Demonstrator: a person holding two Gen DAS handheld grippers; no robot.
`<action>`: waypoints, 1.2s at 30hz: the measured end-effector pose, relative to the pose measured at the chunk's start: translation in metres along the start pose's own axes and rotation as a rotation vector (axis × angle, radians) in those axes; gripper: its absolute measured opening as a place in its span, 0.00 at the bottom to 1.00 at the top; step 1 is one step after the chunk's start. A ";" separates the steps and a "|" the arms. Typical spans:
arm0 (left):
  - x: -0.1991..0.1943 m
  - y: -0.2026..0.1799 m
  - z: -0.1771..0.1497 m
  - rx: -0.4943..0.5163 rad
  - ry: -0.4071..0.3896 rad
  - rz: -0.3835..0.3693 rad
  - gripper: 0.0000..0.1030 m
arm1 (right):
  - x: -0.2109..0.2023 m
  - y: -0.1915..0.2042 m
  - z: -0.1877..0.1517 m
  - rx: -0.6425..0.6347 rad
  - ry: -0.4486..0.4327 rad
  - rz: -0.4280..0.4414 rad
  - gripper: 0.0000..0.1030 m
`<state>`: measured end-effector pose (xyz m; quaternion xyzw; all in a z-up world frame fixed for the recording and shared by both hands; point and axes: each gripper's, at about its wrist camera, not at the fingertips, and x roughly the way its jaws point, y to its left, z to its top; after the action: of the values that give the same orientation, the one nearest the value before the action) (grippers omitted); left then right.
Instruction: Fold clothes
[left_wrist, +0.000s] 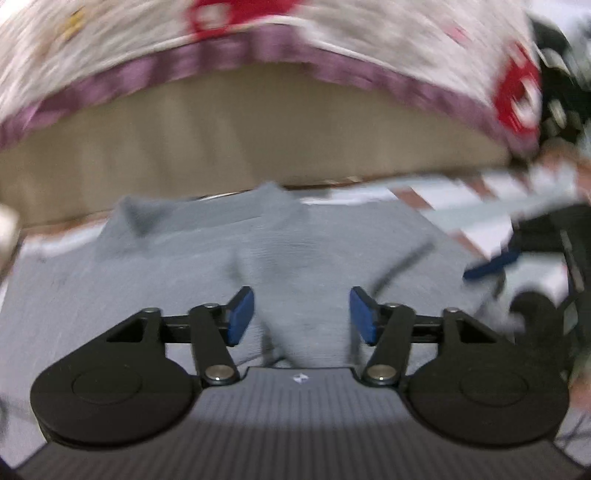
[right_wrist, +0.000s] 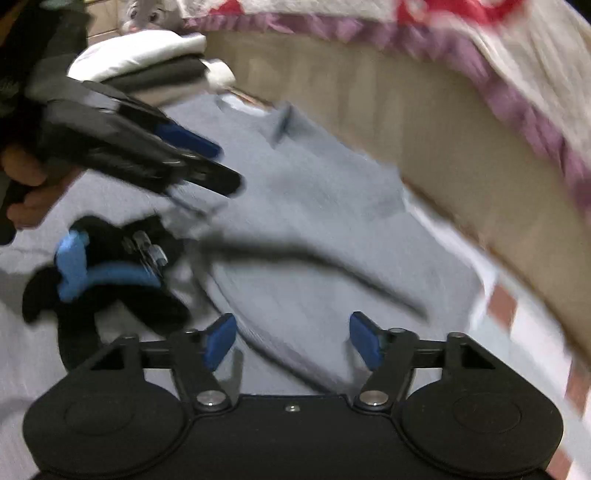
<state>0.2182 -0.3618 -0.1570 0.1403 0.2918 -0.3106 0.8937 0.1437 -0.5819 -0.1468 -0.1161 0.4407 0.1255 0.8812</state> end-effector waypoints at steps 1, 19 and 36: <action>0.008 -0.013 0.000 0.055 0.010 -0.001 0.58 | 0.004 -0.015 -0.006 0.052 0.037 -0.038 0.70; -0.023 0.064 0.013 -0.316 -0.245 0.402 0.07 | 0.014 -0.048 -0.007 0.202 0.016 -0.131 0.71; -0.032 0.127 -0.035 -0.456 -0.099 0.496 0.10 | 0.017 -0.053 -0.014 0.292 0.122 -0.178 0.80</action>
<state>0.2634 -0.2340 -0.1563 -0.0116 0.2670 -0.0170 0.9635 0.1603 -0.6339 -0.1639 -0.0329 0.4949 -0.0257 0.8679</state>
